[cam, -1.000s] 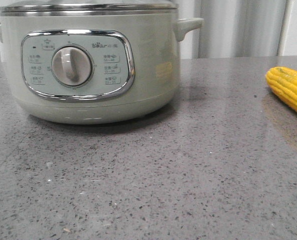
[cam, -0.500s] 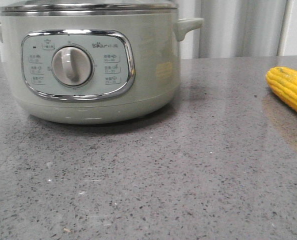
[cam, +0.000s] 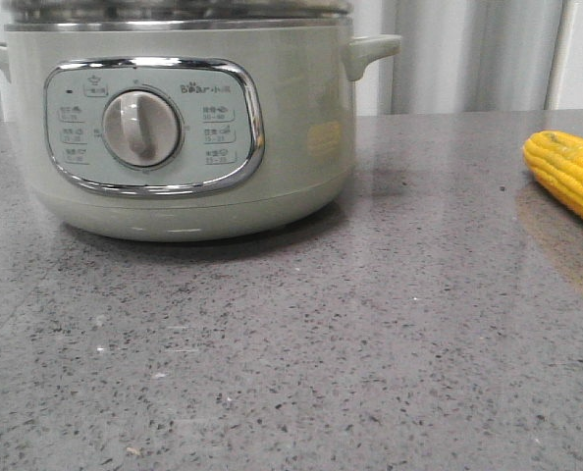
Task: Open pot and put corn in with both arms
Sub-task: 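Lift the glass lid off the pot with the left gripper, then lower the right gripper over the yellow corn cob and grasp it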
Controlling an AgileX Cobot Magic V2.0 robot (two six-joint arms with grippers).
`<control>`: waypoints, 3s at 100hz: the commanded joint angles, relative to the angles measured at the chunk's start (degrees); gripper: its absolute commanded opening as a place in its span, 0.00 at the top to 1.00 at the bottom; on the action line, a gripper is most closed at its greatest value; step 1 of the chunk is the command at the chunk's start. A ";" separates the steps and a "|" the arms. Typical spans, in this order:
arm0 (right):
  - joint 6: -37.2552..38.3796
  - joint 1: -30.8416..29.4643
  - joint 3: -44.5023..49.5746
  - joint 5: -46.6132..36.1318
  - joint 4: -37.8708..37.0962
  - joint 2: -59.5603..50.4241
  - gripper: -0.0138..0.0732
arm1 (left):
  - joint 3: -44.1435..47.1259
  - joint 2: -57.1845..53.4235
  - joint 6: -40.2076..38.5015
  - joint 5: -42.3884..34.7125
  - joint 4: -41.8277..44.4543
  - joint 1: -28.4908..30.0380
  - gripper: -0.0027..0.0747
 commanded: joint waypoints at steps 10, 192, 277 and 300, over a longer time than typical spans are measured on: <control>-0.50 0.03 -2.05 -4.26 0.53 0.90 0.24 | -8.07 -5.08 0.09 -4.62 -0.41 -0.32 0.79; -0.50 1.33 -2.05 -7.25 0.53 2.03 0.24 | 32.26 -9.40 -1.79 -13.21 0.01 35.95 0.72; -0.50 2.58 -13.69 0.71 -0.84 28.74 0.24 | 27.50 -29.08 -1.79 -11.13 -1.61 35.95 0.23; -0.50 -0.63 -21.76 -0.16 -2.08 47.55 0.24 | 27.50 -42.23 -1.79 -4.51 -4.00 33.86 0.23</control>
